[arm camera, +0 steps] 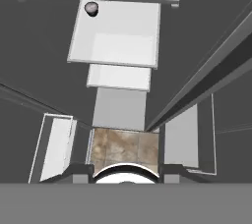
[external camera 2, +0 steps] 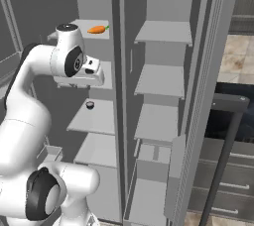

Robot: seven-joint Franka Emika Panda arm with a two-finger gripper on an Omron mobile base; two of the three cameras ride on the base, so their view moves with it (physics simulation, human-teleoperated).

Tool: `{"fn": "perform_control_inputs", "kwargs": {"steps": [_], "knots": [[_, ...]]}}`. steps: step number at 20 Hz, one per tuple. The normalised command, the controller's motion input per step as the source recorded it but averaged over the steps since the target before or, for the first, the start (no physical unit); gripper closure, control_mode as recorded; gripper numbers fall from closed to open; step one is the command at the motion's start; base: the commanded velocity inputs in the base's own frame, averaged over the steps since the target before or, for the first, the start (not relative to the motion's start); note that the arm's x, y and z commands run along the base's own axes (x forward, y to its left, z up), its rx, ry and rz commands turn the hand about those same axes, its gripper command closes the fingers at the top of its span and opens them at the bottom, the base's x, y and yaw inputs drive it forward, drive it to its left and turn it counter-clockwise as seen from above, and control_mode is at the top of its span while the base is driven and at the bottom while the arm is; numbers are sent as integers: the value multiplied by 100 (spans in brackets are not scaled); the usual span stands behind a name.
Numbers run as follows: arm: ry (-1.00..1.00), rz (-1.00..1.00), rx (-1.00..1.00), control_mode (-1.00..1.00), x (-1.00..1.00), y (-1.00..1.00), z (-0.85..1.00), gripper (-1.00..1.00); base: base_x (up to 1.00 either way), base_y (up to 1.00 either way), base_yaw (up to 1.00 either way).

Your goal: Take the carrot and mushroom from the fridge shelf and place them in the freezer drawer to begin freezing them.

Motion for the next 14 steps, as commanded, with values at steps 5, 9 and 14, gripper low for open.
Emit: {"fn": "perform_control_inputs", "kwargs": {"steps": [5,9,14], "knots": [[0,1,0,-100,-6,22,-5,-100,0,0,0],[-12,-10,0,-100,-25,16,4,-100,0,0,0],[-14,-29,0,-100,-1,1,54,-100,0,0,0]]}}
